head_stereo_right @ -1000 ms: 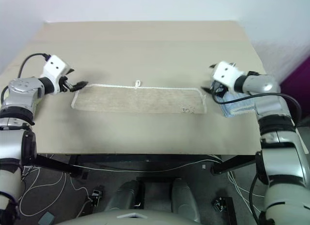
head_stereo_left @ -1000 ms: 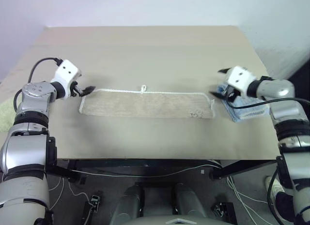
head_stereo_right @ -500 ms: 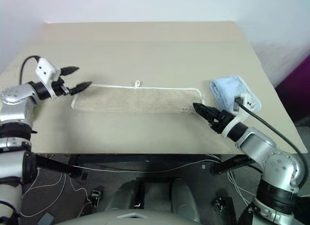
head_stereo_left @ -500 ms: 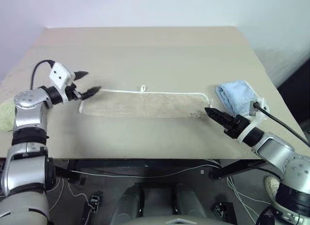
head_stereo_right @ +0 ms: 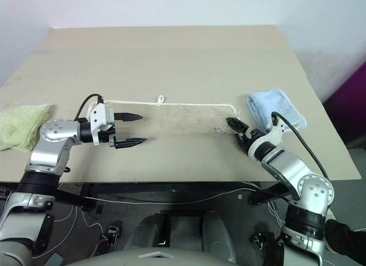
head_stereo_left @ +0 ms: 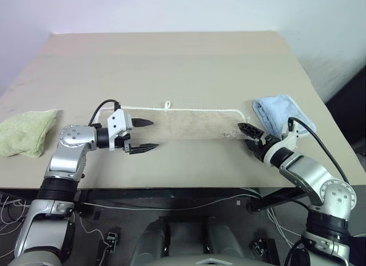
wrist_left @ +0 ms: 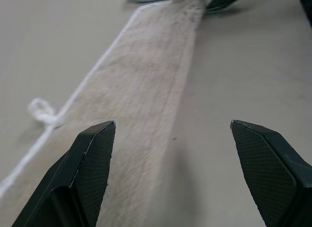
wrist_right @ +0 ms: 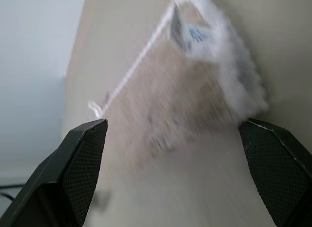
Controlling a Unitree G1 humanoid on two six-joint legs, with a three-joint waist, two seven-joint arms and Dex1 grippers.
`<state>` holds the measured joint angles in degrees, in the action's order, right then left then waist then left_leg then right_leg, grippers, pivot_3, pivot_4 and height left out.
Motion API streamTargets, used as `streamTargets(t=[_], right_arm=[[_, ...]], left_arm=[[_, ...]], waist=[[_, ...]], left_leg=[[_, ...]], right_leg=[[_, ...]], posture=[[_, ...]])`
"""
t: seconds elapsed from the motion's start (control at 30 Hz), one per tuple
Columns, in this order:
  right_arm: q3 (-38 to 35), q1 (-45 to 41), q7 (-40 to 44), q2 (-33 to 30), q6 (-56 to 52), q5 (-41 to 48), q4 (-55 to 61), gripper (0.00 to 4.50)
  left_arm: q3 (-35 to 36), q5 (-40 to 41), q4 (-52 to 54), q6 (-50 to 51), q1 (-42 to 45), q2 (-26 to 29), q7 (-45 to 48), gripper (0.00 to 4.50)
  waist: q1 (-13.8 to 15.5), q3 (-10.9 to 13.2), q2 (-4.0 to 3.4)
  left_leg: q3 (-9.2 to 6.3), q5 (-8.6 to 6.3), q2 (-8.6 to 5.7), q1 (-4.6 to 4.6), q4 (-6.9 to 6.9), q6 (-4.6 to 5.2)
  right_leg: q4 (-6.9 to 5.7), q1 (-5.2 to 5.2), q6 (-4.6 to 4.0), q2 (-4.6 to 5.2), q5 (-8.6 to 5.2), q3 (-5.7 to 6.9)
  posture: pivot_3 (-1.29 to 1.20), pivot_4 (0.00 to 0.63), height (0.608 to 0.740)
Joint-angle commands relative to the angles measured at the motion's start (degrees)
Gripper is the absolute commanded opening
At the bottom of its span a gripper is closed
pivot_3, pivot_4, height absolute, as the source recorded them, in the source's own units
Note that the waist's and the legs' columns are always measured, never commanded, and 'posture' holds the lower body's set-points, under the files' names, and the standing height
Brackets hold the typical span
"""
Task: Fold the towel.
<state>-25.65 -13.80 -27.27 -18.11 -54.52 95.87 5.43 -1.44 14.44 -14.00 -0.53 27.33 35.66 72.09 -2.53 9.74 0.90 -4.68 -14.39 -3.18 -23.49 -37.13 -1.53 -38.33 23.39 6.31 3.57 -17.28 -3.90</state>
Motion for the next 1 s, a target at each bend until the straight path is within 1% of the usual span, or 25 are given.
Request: streamTargets(t=[0.03, 0.17, 0.37, 0.43, 0.5, 0.7, 0.83, 0.93, 1.0], right_arm=[[0.73, -1.75, 0.85, -0.72, 1.61, -0.42, -3.03, 4.43], [1.89, -3.51, 0.44, 0.02, 2.88, -2.12, -6.45, 4.43], [2.75, -4.95, -0.97, 2.2, 5.2, -4.64, -7.78, 4.43], [2.34, -5.05, -1.18, 2.35, 5.9, -5.13, -7.57, 4.06], [1.72, -5.0, -1.44, 2.08, 6.28, -4.91, -7.05, 3.52], [0.58, -4.6, -2.21, 1.36, 7.0, -4.12, -5.43, 1.39], [0.22, -4.07, -1.65, 0.57, 7.83, -4.94, -4.2, 0.05], [-0.62, -3.88, -0.51, -0.99, 8.09, -4.96, -3.13, 0.02], [-1.3, -3.86, 1.28, -3.73, 7.43, -5.14, -1.91, 0.02]], left_arm=[[0.34, 1.37, 3.9, 0.8, -0.91, 0.17, -0.75, 3.97], [0.26, 1.55, 6.21, 1.54, -2.42, -0.06, -1.46, 3.97], [0.52, 1.99, 8.13, 2.07, -3.71, -0.23, -2.65, 3.97], [0.5, 2.06, 8.67, 2.13, -4.27, -0.28, -3.19, 3.98], [0.57, 2.15, 9.08, 2.18, -4.76, -0.37, -3.67, 3.98], [0.66, 2.36, 9.68, 2.27, -5.83, -0.54, -4.77, 3.98], [0.56, 2.35, 9.59, 2.21, -5.94, -0.67, -5.35, 3.98], [0.75, 2.28, 9.42, 2.17, -6.06, -0.77, -5.81, 3.98], [1.16, 2.23, 9.01, 2.2, -6.11, -0.85, -6.59, 3.98]], waist=[[0.05, 0.0, 0.0], [-0.08, -0.02, 0.01], [-0.13, -0.07, 0.05], [-0.13, -0.08, 0.05], [-0.05, -0.07, 0.05], [0.04, -0.06, 0.03], [0.11, -0.06, 0.03], [0.26, -0.06, 0.03], [0.3, -0.05, 0.01]], left_leg=[[0.0, 0.0, 0.0, 0.0, 0.0, 0.0], [0.0, 0.0, 0.01, 0.12, -0.01, 0.01], [0.0, 0.0, 0.04, 0.16, -0.01, 0.01], [0.0, 0.0, 0.04, 0.18, 0.0, 0.01], [0.0, 0.0, 0.04, 0.18, 0.0, 0.01], [0.0, 0.0, 0.02, 0.15, 0.0, 0.01], [0.0, 0.0, 0.02, 0.14, 0.0, 0.01], [0.0, 0.0, 0.0, 0.14, -0.01, 0.01], [0.0, -0.01, 0.0, 0.11, 0.0, 0.01]], right_leg=[[0.0, -0.01, 0.0, 0.0, 0.0, 0.0], [0.01, -0.13, 0.0, -0.02, 0.0, 0.0], [0.01, -0.17, 0.0, -0.05, 0.0, -0.01], [0.02, -0.18, 0.0, -0.05, 0.0, -0.01], [0.02, -0.18, 0.0, -0.04, 0.0, -0.01], [0.02, -0.16, 0.0, -0.01, 0.0, -0.01], [0.02, -0.16, 0.0, -0.01, 0.0, -0.01], [0.05, -0.17, 0.0, 0.01, 0.0, 0.0], [0.07, -0.16, 0.0, 0.0, 0.0, 0.0]], posture=[[0.0, 0.15, 0.74], [0.0, 0.15, 0.74], [0.0, 0.15, 0.74], [0.0, 0.15, 0.74], [0.0, 0.15, 0.74], [0.0, 0.15, 0.74], [0.0, 0.15, 0.74], [0.0, 0.15, 0.74], [0.0, 0.15, 0.74]])
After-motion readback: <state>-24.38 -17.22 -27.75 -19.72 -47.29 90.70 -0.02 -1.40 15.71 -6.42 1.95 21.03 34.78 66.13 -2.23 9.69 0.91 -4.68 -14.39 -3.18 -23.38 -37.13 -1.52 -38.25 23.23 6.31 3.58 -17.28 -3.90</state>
